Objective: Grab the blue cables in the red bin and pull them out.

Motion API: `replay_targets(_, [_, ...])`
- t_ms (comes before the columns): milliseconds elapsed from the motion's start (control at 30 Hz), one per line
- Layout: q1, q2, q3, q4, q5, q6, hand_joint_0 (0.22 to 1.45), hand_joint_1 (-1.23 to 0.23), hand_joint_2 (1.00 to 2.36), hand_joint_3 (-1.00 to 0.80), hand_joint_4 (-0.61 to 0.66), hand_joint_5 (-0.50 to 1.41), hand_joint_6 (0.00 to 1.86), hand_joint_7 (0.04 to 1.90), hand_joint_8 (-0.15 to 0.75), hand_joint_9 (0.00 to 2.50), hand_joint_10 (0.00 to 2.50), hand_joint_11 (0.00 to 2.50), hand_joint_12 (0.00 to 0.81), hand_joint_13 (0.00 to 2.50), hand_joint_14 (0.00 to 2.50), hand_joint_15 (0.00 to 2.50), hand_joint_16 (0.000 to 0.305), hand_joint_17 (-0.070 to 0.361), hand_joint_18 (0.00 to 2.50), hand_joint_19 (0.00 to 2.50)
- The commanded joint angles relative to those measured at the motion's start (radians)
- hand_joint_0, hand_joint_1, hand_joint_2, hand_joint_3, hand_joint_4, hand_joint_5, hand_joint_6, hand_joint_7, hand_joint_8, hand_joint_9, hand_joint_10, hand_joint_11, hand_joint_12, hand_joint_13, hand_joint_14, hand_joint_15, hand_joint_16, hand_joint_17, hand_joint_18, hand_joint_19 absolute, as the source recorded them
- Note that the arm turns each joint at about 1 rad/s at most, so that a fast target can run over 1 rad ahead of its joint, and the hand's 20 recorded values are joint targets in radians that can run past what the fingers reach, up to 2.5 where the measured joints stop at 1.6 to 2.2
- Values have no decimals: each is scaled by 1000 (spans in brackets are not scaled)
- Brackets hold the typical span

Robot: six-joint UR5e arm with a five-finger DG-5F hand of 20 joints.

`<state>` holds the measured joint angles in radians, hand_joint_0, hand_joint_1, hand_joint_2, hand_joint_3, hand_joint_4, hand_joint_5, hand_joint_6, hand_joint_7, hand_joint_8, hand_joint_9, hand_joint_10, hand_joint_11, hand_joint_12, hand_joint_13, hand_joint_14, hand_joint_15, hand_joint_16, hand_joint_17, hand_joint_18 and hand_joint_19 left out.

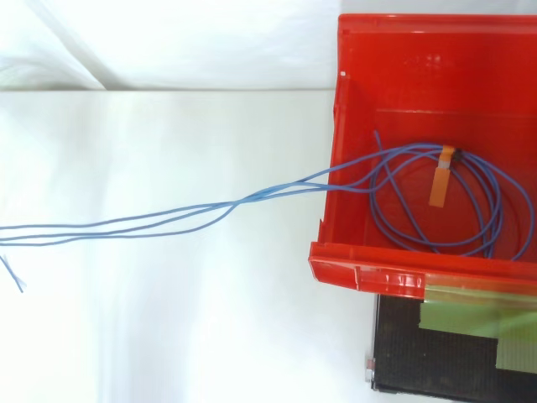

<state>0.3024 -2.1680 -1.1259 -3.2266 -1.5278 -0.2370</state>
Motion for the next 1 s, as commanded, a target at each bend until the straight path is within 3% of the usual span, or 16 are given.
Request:
replay_targets(0, [0, -1, 0, 2, 0, 0, 993, -980, 1013, -740, 60, 384, 1191, 374, 263, 828, 1283, 1207, 307, 1141, 1136, 1185, 34, 77, 671, 854])
replay_targets(300, [-2, 0, 0, 5, 0, 0, 1012, -986, 1016, -660, 47, 354, 1210, 345, 257, 813, 1304, 1193, 304, 1133, 1101, 1202, 34, 77, 664, 846])
replay_targets(467, [-2, -1, 0, 8, -2, 0, 1038, -985, 1021, -501, 41, 334, 1219, 344, 252, 804, 1309, 1178, 301, 1123, 1142, 1168, 34, 77, 651, 858])
replay_targets(967, [-5, 0, 0, 25, -2, 0, 1075, -970, 1022, -467, 26, 340, 1173, 362, 249, 790, 1259, 1179, 303, 1104, 1170, 1149, 34, 77, 618, 874])
